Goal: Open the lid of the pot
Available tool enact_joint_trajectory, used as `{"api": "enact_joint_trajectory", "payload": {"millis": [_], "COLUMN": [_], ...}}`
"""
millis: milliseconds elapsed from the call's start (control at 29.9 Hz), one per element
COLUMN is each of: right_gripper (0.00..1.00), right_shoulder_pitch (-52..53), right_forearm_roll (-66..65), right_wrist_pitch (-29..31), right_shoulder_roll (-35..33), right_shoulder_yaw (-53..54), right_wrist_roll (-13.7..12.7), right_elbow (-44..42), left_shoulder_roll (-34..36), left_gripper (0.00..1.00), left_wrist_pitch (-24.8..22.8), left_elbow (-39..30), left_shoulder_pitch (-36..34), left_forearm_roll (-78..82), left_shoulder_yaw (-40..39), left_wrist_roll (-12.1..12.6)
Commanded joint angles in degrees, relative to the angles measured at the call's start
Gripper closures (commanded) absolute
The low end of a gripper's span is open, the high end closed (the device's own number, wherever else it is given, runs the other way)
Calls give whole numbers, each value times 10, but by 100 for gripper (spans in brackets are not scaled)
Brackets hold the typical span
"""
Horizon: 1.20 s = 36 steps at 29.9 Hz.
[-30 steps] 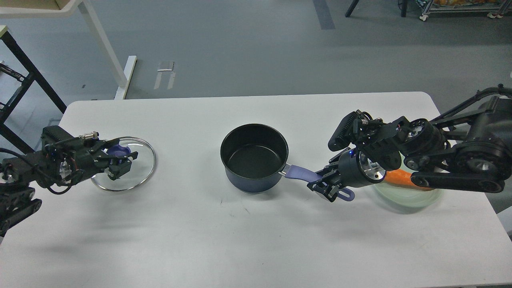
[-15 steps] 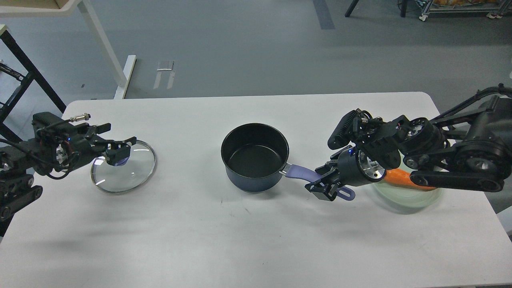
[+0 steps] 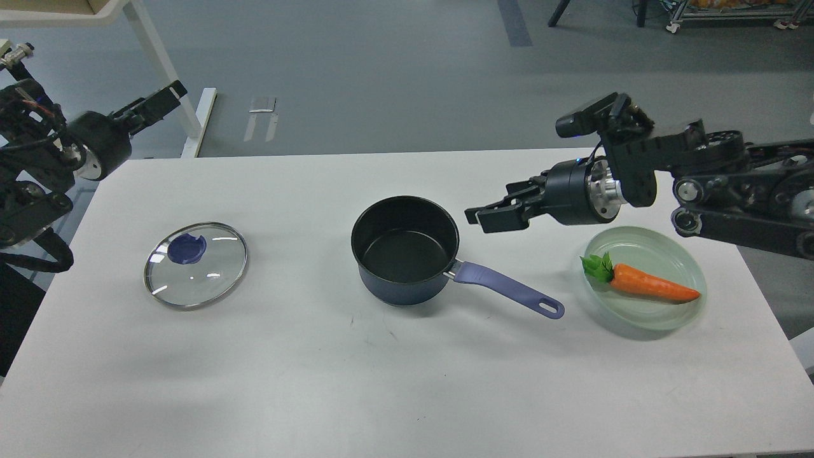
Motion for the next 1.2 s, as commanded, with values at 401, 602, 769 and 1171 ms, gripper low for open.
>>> {"api": "enact_joint_trajectory", "payload": {"millis": [401,602,769,1171], "right_gripper": [1,1,1,1], "right_shoulder_pitch": [-276,-326,-326,-364], "right_forearm_roll": [272,464,612,706], "right_wrist_pitch": [-15,-32,-42,-41], "right_shoulder_roll": [-17,-9,38,146], "right_shoulder_yaw": [458,510,524,686], "right_wrist_roll": [1,5,5,-3], "right_elbow": [-138,-197,-278,-391], "left_shoulder_roll": [-100,-144,-166,-166], "left_gripper": [1,1,1,1], "left_wrist_pitch": [-32,-62,-74,-113], "left_elbow": [3,24,32,32], "left_shoulder_pitch": [-14,-7,-4,36], "left_forearm_roll": [-272,-371,-456,-507], "left_shoulder_yaw": [-118,-157,-159,-229], "left_wrist_roll": [42,65,66,64]}}
